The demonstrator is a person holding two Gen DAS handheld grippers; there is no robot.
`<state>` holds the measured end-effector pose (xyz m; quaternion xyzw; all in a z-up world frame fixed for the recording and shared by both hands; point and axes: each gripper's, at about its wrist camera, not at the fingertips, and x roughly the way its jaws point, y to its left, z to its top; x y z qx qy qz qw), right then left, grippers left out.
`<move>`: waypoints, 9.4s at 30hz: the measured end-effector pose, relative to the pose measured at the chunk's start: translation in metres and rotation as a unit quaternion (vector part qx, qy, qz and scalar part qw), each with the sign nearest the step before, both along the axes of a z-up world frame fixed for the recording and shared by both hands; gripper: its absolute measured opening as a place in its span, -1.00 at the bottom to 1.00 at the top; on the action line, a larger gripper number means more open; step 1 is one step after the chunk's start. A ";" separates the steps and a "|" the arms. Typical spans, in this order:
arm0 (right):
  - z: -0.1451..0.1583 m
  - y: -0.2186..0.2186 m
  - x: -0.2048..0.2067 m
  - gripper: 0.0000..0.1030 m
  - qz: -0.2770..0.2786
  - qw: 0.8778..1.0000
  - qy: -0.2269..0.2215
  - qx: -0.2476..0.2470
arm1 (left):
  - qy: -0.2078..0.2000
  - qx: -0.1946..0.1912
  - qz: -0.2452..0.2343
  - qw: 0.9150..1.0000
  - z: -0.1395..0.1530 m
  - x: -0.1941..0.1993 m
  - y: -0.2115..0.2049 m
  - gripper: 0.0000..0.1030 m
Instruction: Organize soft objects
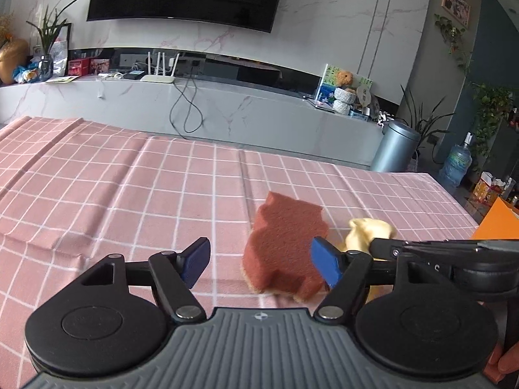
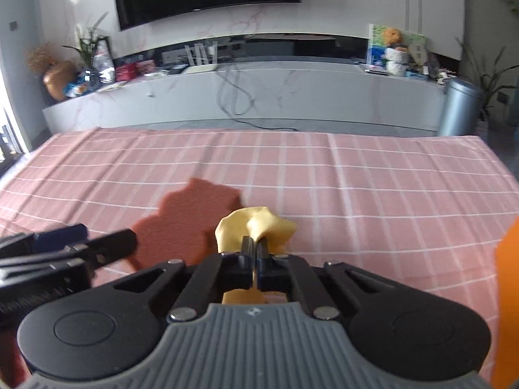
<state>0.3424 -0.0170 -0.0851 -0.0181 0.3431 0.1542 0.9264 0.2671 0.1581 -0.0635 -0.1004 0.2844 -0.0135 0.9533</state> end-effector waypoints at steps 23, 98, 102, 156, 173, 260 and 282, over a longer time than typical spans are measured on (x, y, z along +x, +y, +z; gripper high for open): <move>-0.006 -0.024 0.010 -0.35 -0.027 0.999 0.003 0.027 | -0.001 0.023 -0.036 0.999 -0.016 0.021 -0.022 0.81; 0.126 -0.243 -0.196 -0.98 -0.055 0.989 -0.125 0.059 | -0.052 0.035 -0.164 0.984 0.084 -0.111 -0.180 0.62; 0.126 -0.278 -0.195 -0.98 -0.081 0.988 -0.121 0.046 | -0.053 0.048 -0.213 0.974 0.087 -0.101 -0.211 0.62; 0.084 -0.347 -0.139 -0.88 -0.050 0.998 0.013 0.042 | 0.037 0.132 -0.315 0.939 0.054 -0.037 -0.320 1.00; 0.045 -0.324 -0.136 -0.13 -0.073 0.979 0.165 0.092 | -0.002 -0.012 -0.229 0.973 0.067 -0.069 -0.254 1.00; 0.066 -0.280 -0.286 0.95 -0.254 0.962 -0.100 -0.024 | -0.058 0.103 -0.125 0.985 0.034 -0.163 -0.242 1.00; 0.064 -0.280 -0.287 0.95 -0.253 0.962 -0.097 -0.024 | -0.055 0.104 -0.125 0.985 0.035 -0.163 -0.243 1.00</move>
